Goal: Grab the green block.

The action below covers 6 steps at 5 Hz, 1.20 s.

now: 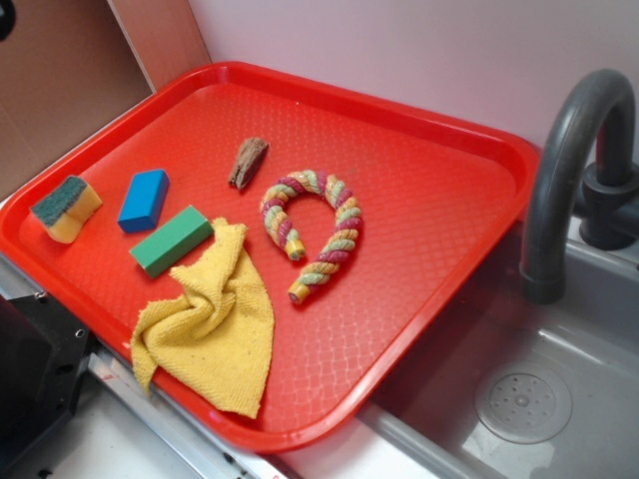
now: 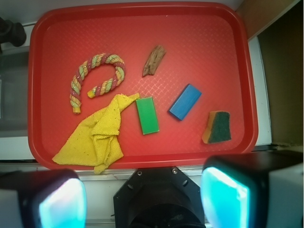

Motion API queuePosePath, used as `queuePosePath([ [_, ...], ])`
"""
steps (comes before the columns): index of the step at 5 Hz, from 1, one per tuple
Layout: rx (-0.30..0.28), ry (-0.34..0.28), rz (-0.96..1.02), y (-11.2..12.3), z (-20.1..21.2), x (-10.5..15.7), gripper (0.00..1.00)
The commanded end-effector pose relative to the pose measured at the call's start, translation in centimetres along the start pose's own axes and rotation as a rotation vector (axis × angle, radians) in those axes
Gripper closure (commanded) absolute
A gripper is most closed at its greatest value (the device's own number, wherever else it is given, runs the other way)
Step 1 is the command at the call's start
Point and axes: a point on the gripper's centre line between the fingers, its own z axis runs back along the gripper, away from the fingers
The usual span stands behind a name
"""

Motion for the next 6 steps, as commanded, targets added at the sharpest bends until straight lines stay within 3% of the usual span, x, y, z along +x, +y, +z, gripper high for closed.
queuePosePath([
  [1,0.000,0.000,0.000,0.0,0.0,0.0,0.00],
  [2,0.004,-0.045,-0.010,0.3,-2.1,1.7,0.00],
  [3,0.049,-0.078,-0.036,0.4,-4.1,2.3,0.00],
  [4,0.051,-0.043,-0.104,0.7,-6.4,3.0,0.00],
  [6,0.113,0.020,-0.106,1.3,-11.3,3.6,0.00],
])
